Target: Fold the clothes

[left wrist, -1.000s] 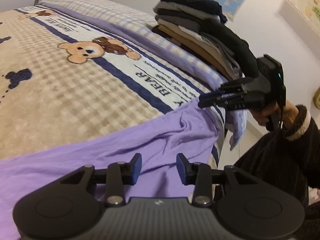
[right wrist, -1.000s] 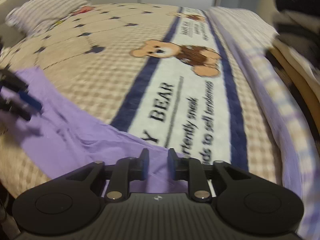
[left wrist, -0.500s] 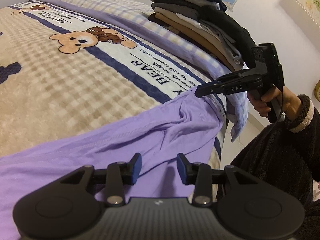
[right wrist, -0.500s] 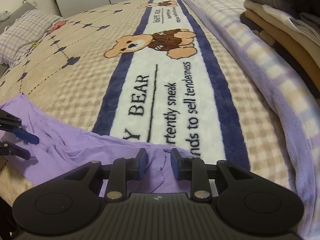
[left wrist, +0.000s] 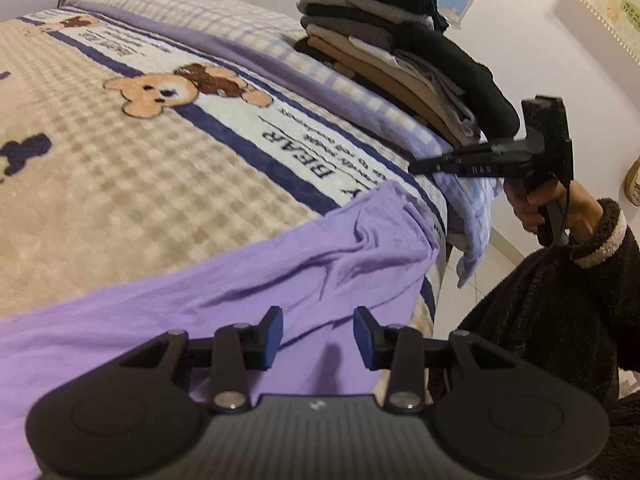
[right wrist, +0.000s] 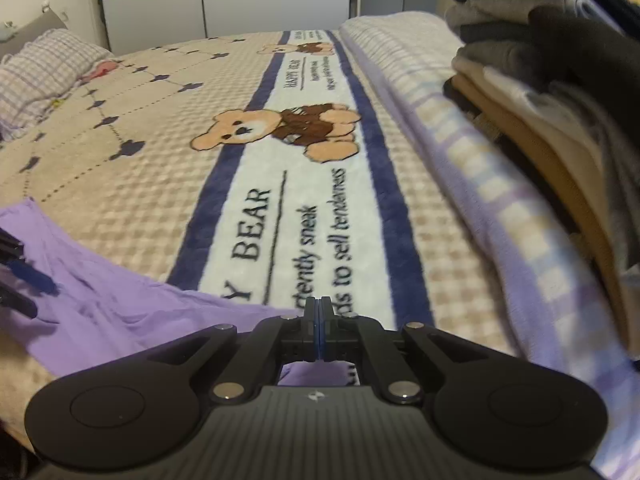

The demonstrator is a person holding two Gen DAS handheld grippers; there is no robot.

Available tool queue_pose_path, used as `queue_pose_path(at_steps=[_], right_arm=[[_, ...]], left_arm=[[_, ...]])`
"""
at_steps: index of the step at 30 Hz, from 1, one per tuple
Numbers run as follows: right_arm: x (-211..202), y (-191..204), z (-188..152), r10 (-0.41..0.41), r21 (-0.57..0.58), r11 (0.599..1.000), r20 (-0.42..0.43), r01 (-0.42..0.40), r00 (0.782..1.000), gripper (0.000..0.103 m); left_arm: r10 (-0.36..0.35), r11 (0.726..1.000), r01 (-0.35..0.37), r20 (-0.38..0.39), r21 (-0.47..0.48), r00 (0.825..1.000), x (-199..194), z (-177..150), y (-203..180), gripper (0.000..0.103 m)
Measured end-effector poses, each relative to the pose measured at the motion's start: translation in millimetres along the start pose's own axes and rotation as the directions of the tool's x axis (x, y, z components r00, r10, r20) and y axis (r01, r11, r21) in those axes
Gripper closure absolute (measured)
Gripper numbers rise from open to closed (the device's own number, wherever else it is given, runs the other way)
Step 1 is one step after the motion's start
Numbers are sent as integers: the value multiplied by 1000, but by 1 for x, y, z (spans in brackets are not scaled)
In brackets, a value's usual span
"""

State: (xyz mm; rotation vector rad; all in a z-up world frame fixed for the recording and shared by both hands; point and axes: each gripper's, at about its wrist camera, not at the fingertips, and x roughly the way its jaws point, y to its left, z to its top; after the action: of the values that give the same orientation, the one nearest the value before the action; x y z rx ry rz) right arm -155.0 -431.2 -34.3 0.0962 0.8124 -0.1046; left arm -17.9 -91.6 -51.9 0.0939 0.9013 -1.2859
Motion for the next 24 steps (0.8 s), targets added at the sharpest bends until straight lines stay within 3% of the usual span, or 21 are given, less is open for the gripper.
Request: queue_pose_path(at_steps=[3, 7, 15, 16, 19, 24], right_arm=[[6, -2, 0, 40, 26, 999, -31, -39, 999, 97], [15, 3, -1, 56, 28, 998, -72, -54, 996, 77], [30, 11, -2, 49, 25, 999, -118, -46, 992, 75], [31, 12, -2, 52, 20, 999, -117, -50, 992, 76], [28, 18, -2, 67, -19, 997, -96, -69, 993, 101], [11, 13, -3, 19, -25, 999, -30, -20, 999, 102]], left_arm=[[12, 1000, -12, 28, -17, 1000, -7, 2, 5, 62], [20, 999, -19, 42, -29, 999, -9, 5, 8, 61], [35, 999, -35, 28, -18, 999, 0, 6, 7, 57], [41, 999, -41, 24, -15, 999, 1, 6, 7, 56], [51, 999, -51, 12, -9, 999, 3, 5, 6, 54], [56, 998, -56, 11, -7, 998, 3, 4, 7, 53]])
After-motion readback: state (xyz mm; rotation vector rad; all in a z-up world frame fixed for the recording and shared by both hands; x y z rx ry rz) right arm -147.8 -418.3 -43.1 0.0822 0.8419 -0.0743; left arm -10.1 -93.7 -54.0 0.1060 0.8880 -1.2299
